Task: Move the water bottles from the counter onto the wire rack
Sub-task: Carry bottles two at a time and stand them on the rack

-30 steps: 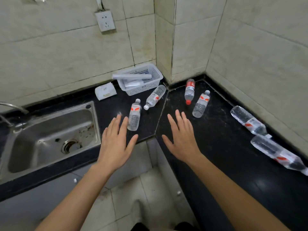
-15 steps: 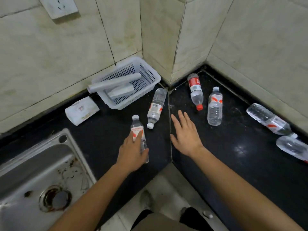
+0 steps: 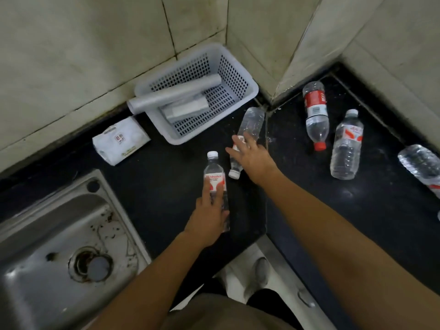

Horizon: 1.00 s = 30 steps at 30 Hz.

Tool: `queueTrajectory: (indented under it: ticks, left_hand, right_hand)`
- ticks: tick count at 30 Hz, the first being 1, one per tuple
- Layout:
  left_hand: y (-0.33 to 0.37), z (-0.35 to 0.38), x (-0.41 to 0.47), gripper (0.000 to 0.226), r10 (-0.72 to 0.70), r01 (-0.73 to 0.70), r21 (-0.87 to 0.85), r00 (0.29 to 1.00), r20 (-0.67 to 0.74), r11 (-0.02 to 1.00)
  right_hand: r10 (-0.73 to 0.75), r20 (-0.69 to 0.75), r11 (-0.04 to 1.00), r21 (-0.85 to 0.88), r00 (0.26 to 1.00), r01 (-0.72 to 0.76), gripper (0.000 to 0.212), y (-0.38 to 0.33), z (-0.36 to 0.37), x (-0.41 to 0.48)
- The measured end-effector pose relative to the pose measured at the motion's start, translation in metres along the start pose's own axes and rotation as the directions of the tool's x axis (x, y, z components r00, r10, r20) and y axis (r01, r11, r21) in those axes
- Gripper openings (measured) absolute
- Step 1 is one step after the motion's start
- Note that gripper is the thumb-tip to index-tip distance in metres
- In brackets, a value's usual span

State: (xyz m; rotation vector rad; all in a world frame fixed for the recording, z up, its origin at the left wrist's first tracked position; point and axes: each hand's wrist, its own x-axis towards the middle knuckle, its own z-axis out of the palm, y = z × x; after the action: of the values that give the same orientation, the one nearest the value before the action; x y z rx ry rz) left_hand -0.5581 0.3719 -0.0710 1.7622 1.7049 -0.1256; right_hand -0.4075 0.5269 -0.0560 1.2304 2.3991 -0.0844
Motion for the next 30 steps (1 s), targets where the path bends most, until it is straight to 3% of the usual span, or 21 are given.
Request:
queueTrajectory:
  ticks: [7,11,14,19,22,24,28,30]
  left_hand:
    - [0.002,0.000,0.008,0.080,0.020,-0.020,-0.018,0.999,0.031,1.000]
    - [0.007,0.011,0.012,0.085,0.023,-0.023,-0.019,1.000,-0.010,1.000]
    - [0.008,0.015,0.018,0.092,-0.042,0.042,-0.010,0.999,-0.027,0.999]
    - [0.000,0.021,0.017,0.102,-0.089,0.090,0.035,0.995,-0.038,0.995]
    - [-0.003,0.022,0.018,0.104,-0.074,0.077,0.048,0.995,-0.068,0.996]
    - [-0.005,0.022,0.017,0.105,-0.054,0.057,0.039,0.995,-0.081,0.998]
    - [-0.016,0.023,0.015,0.109,-0.052,0.048,-0.044,0.994,-0.092,0.998]
    - [-0.014,0.021,0.012,0.112,-0.056,0.041,-0.111,0.989,-0.137,0.993]
  right_hand:
    - [-0.017,-0.020,0.995,-0.100,1.000,0.015,0.071,0.012,0.000,-0.012]
    - [0.012,-0.023,1.000,-0.022,1.000,-0.013,0.069,0.018,0.017,-0.033]
    - [0.089,-0.092,0.990,0.119,0.992,-0.077,0.071,0.022,0.029,-0.044]
    - [0.304,-0.089,0.943,0.172,0.949,-0.285,0.073,0.029,0.037,-0.040]
    - [0.378,0.022,0.883,0.292,0.926,-0.367,0.055,0.045,0.037,-0.035]
    - [0.431,0.147,0.800,0.393,0.890,-0.452,0.050,0.054,0.048,-0.043]
    - [0.645,0.205,0.392,0.737,0.736,-0.550,0.095,0.032,0.076,-0.086]
    - [0.647,0.228,0.310,0.793,0.727,-0.525,0.109,0.019,0.085,-0.101]
